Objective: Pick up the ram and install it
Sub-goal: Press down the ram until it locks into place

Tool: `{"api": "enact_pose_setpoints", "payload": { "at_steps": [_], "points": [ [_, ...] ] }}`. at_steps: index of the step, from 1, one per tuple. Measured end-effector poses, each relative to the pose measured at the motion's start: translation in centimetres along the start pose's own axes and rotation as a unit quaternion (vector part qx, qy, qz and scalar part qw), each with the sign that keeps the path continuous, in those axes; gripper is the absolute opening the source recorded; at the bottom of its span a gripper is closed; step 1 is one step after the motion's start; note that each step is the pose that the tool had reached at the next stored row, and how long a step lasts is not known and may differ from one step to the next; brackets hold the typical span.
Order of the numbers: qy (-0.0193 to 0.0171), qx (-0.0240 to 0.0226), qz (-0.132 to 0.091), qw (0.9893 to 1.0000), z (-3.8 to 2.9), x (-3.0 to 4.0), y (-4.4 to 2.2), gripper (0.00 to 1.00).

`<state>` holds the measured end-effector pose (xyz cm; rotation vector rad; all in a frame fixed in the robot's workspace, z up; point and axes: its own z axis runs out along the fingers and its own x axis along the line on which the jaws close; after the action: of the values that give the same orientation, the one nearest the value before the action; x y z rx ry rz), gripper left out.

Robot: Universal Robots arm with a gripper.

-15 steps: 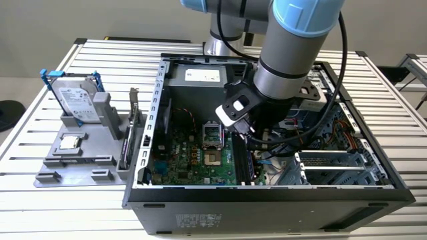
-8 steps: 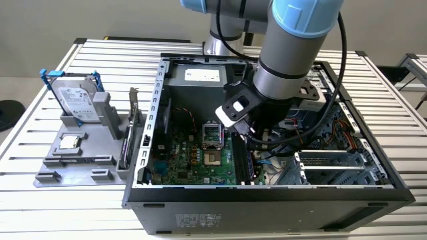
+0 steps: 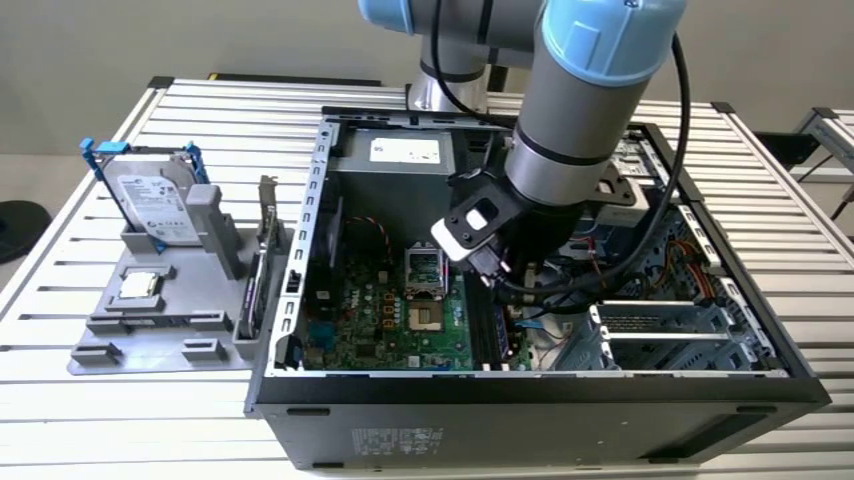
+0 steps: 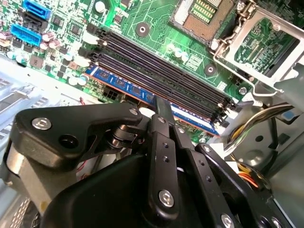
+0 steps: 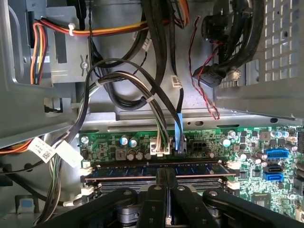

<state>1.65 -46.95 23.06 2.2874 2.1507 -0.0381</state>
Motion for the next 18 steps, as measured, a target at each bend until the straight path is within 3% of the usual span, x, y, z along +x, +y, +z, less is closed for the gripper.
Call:
{"api": "enact_pose_setpoints", "payload": {
  "at_steps": [9,18],
  "points": [
    [0.0011,0.0045,-0.009,0.9999,0.68,0.00,0.02,0.00],
    [0.0052,0.0088,-0.011,0.9999,1.25,0.01,0.03,0.00]
  ]
}}
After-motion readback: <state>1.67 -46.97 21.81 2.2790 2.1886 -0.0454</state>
